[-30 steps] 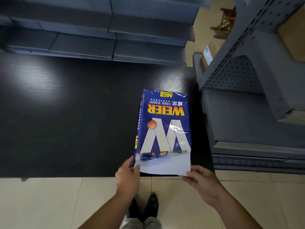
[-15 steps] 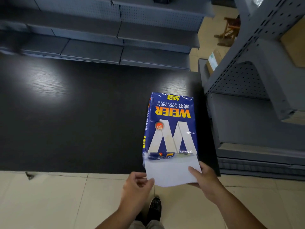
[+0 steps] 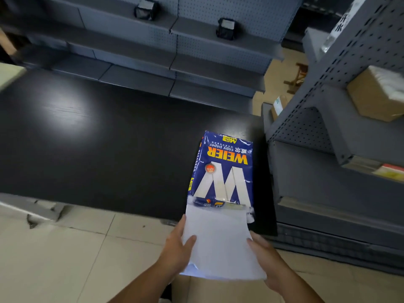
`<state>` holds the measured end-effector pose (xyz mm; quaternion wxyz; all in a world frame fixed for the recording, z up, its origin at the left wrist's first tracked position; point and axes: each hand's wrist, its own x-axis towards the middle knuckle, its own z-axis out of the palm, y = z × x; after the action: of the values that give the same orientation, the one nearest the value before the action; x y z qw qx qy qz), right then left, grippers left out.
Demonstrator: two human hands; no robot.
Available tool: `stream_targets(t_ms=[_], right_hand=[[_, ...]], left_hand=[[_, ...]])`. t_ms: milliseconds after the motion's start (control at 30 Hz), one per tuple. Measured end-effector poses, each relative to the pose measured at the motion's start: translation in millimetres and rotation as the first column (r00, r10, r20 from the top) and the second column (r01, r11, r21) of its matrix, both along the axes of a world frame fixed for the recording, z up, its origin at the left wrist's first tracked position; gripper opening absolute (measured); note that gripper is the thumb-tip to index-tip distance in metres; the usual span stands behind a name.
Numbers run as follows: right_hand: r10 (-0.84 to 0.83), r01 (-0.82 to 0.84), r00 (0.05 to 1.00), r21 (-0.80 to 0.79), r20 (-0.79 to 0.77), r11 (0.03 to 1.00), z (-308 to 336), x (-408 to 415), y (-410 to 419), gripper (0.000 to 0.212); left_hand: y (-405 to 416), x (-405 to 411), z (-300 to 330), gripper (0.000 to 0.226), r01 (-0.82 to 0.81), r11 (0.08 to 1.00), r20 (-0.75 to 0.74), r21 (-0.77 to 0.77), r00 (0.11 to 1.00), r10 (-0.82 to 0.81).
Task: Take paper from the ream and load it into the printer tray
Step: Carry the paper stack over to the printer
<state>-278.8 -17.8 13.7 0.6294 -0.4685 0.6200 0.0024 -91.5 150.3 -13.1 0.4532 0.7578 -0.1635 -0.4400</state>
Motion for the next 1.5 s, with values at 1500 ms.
stream_targets(t_ms=[1500], right_hand=[[0.945, -0.810, 0.192, -0.501, 0.265, 0.305, 117.8, 351.0, 585.2, 0.063]], left_hand=[[619.9, 79.1, 132.0, 0.059, -0.964, 0.198, 0.178, -0.175, 0.167, 0.970]])
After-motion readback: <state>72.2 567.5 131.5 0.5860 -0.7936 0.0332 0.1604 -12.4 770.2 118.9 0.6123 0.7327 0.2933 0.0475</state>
